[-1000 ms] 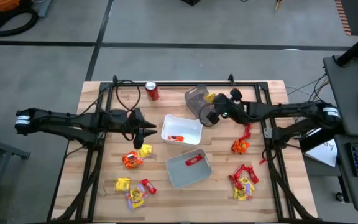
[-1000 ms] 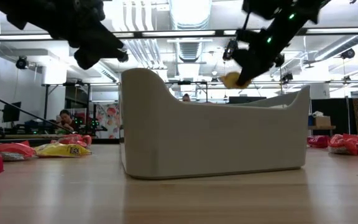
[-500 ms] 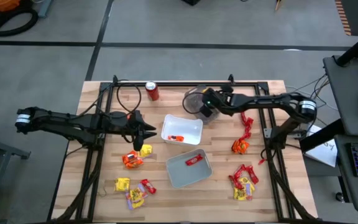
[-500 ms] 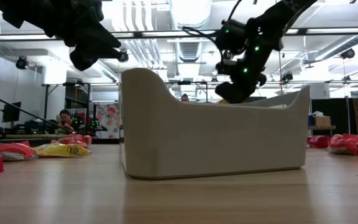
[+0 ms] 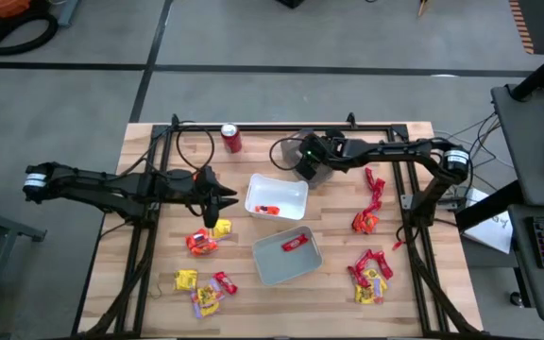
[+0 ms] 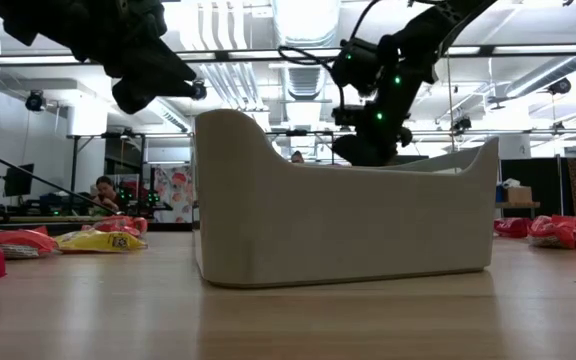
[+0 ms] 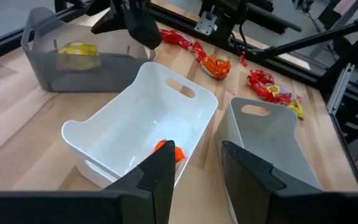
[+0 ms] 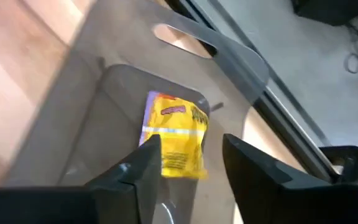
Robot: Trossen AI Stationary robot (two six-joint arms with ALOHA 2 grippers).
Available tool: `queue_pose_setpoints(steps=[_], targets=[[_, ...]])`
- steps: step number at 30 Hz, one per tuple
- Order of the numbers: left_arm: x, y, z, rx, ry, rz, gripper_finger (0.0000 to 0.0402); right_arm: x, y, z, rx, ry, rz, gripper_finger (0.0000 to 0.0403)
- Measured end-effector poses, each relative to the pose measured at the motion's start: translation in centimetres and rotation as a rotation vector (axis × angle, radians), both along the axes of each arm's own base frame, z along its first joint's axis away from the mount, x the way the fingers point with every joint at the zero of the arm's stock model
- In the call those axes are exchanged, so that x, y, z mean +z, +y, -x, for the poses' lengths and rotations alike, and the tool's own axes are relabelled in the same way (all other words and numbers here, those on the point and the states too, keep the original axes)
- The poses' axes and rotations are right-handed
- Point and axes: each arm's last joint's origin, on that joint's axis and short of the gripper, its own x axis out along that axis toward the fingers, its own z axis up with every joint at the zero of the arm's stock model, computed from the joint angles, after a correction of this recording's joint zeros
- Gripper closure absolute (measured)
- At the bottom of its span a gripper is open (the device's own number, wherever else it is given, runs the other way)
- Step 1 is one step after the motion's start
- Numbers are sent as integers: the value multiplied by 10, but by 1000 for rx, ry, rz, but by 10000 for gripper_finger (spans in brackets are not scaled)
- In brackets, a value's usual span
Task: Sort candy
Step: Put the orange chocolate pack into the white bin
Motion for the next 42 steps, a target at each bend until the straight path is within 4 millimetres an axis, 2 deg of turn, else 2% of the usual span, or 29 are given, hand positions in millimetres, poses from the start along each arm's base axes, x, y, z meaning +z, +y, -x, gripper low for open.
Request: queue_pose_setpoints(steps=[5,10,17,25,33,37,42], targets=[[0,0,0,-1,4,0,287,19,6,3,19,-52,1,221],[-4,0,2,9,45,26,287,37,21,11,101,-145,-72,220],[-11,-2,5,-16,114,72,280,48,63,20,252,-225,-167,220],[-15,-14,8,-157,177,140,231,56,112,30,365,-272,-207,220],[-27,-38,21,-222,354,249,180,63,140,34,455,-293,-227,220],[-34,-47,30,-152,468,382,178,63,146,35,474,-294,-231,220],[-46,-52,48,27,694,516,186,63,148,35,481,-291,-232,220]])
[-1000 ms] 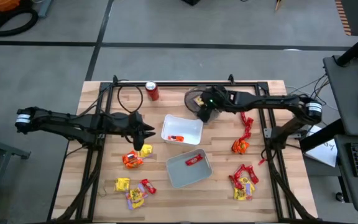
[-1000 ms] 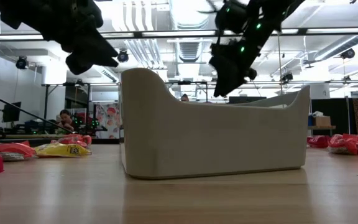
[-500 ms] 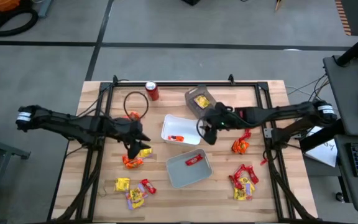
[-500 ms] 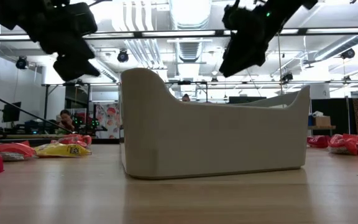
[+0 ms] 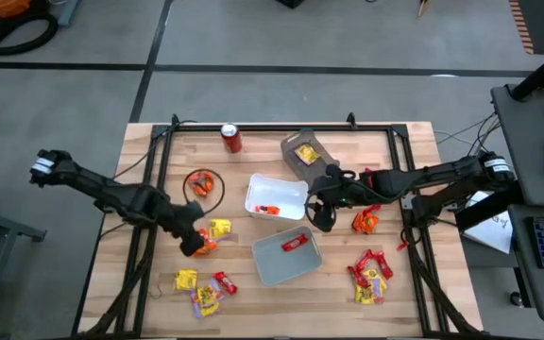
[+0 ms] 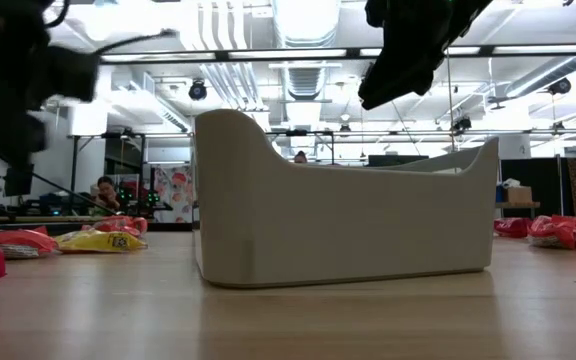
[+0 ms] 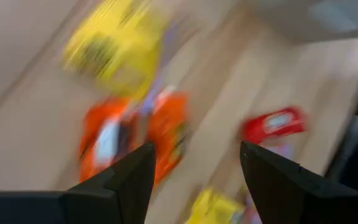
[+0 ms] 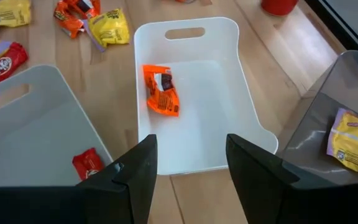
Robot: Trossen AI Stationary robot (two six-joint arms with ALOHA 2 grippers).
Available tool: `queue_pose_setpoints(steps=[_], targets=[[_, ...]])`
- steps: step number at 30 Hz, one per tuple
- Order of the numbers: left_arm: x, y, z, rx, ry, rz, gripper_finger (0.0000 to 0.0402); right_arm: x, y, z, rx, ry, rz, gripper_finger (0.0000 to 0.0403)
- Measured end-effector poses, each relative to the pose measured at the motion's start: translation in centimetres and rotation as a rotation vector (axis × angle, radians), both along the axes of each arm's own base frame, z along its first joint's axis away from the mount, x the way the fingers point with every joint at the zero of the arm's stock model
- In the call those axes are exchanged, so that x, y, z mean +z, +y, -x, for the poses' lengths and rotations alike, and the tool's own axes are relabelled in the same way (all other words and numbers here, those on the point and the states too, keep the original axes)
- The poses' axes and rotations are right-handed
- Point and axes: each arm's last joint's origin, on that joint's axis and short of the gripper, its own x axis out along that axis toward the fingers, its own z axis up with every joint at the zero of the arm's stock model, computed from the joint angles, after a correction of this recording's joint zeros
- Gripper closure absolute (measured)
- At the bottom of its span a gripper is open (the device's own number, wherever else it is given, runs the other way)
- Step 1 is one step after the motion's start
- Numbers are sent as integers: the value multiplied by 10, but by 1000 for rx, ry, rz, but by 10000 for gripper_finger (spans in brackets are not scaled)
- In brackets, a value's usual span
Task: Sort candy
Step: Put the orange chocolate pack into the white bin
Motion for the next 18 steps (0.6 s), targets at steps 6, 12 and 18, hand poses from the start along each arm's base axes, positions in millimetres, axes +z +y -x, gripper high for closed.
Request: queue_pose_setpoints(steps=[6,12,18], targets=[[-15,-3,-1,34,148,-59,191,0,0,0,1,1,2,220],[-33,-5,-8,20,262,-141,192,0,0,0,4,2,5,220],[-47,-8,-16,-7,346,-183,192,0,0,0,9,4,11,220]])
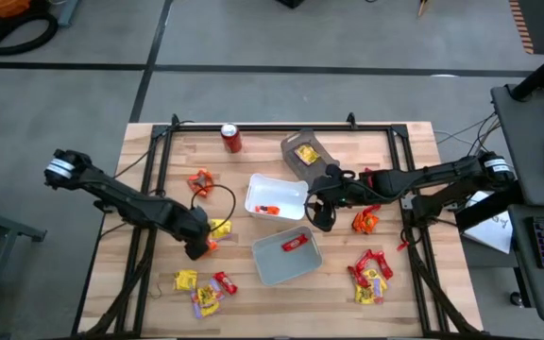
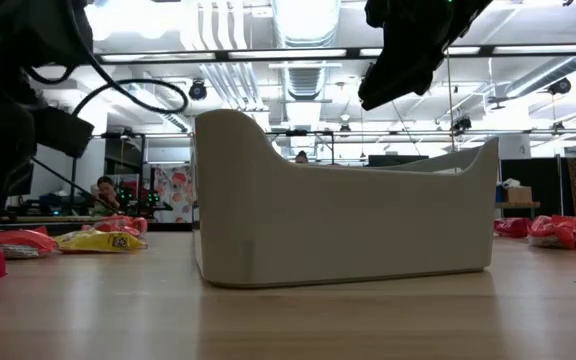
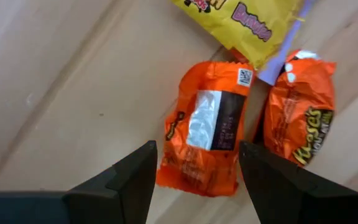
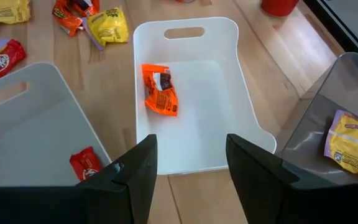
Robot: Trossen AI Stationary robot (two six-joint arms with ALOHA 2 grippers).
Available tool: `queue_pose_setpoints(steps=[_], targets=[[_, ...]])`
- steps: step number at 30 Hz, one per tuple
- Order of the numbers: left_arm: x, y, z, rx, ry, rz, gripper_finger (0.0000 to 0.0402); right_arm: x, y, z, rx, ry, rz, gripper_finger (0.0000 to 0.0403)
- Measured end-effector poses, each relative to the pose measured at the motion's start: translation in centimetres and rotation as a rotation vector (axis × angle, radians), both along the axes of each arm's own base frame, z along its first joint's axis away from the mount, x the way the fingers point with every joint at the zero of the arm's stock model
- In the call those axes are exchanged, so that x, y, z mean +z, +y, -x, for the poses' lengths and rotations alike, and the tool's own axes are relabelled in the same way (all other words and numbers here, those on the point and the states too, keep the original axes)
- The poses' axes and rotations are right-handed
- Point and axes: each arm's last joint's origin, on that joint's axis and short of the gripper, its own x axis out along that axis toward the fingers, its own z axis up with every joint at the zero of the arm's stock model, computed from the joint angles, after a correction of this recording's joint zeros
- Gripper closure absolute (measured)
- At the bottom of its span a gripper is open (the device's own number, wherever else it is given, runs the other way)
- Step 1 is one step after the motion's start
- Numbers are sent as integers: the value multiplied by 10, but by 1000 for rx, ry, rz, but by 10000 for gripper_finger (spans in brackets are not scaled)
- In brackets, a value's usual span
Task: Sort candy
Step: Put the orange chocolate pack into the white bin
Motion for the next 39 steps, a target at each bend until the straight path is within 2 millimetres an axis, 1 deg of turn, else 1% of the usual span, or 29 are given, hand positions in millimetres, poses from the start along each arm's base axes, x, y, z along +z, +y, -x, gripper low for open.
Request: queue_pose_setpoints(steps=[3,6,9,13,17,19,22,25,28,31,36,39], targets=[[-4,-2,-4,-17,24,-11,194,0,0,0,0,0,0,220],[-6,-3,-8,-40,36,-18,207,0,0,0,4,1,4,220],[-8,-4,-10,-52,52,-24,237,0,0,0,5,1,6,220],[-9,-4,-11,-53,58,-24,293,0,0,0,9,3,10,220],[-6,-4,-10,-54,40,-18,352,0,0,0,14,4,15,220],[-2,-4,-9,-54,20,-12,374,0,0,0,16,5,17,220],[4,-3,-8,-54,-17,2,393,-1,0,0,16,11,18,220],[13,-2,-5,-54,-68,19,394,-3,0,2,16,38,19,220],[25,-1,-2,-57,-126,37,383,-5,0,5,9,70,14,220],[44,-1,-6,-100,-227,24,378,-6,-1,7,1,97,9,220],[87,2,-19,-235,-420,-135,385,-8,-1,9,4,127,21,220],[115,8,-29,-333,-507,-226,392,-8,-1,9,8,129,31,220]])
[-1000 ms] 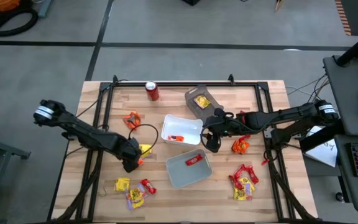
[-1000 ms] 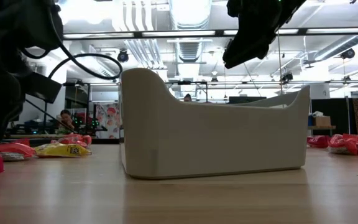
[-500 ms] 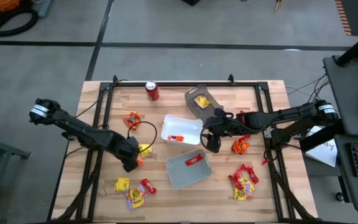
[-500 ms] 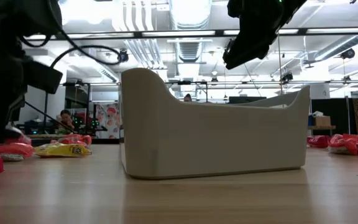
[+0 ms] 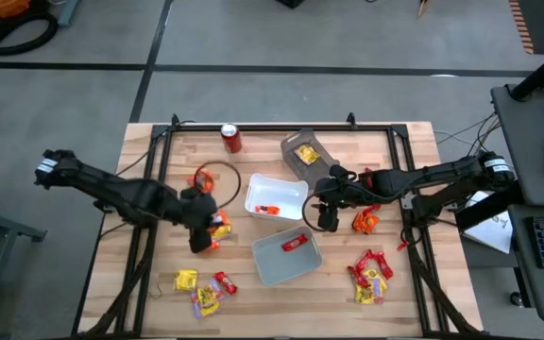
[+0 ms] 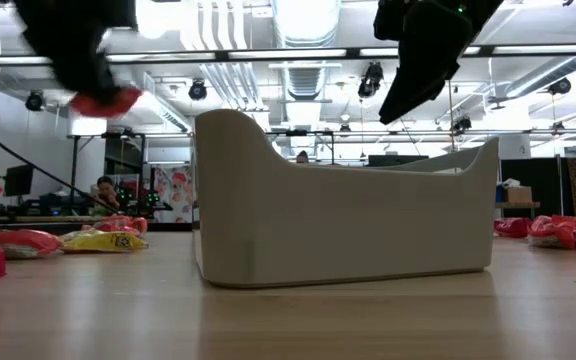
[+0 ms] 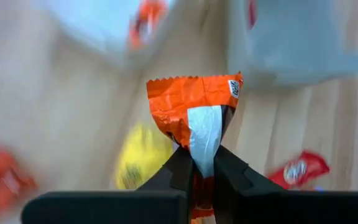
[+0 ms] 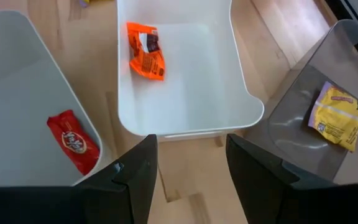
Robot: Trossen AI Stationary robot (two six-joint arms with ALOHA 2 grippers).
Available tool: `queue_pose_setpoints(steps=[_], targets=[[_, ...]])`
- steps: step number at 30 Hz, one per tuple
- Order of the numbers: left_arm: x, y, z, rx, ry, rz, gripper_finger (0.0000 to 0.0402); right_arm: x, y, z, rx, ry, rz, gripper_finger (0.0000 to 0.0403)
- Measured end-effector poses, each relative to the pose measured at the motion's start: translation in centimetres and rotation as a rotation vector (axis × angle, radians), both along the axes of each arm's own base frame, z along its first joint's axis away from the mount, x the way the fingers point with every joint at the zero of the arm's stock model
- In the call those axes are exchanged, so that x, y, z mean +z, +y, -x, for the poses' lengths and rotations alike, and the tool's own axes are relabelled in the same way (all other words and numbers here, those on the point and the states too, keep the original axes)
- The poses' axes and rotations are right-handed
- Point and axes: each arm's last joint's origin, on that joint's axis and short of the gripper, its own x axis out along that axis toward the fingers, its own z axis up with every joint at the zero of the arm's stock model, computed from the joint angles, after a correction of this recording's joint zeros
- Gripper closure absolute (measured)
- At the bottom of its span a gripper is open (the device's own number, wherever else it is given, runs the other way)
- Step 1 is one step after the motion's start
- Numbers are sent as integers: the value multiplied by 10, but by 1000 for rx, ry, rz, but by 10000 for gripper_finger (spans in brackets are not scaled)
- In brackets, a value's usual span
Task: Sort candy
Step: Put the orange chocolate pack into the white bin
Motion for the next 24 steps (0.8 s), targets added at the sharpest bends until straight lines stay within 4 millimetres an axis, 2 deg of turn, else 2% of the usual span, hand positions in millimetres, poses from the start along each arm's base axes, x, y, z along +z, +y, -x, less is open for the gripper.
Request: queue_pose_setpoints(steps=[5,10,16,20,24], targets=[[35,21,-19,-77,-105,-203,394,0,0,1,1,7,1,220],[39,52,-45,-159,-168,-328,395,-3,0,4,0,54,4,220],[16,98,-85,-212,-196,-364,395,-6,-1,10,-6,117,4,220],[-12,127,-113,-239,-227,-338,395,-6,-3,9,-2,119,13,220],[-42,141,-130,-294,-165,-292,394,-5,-17,8,-2,111,50,220]])
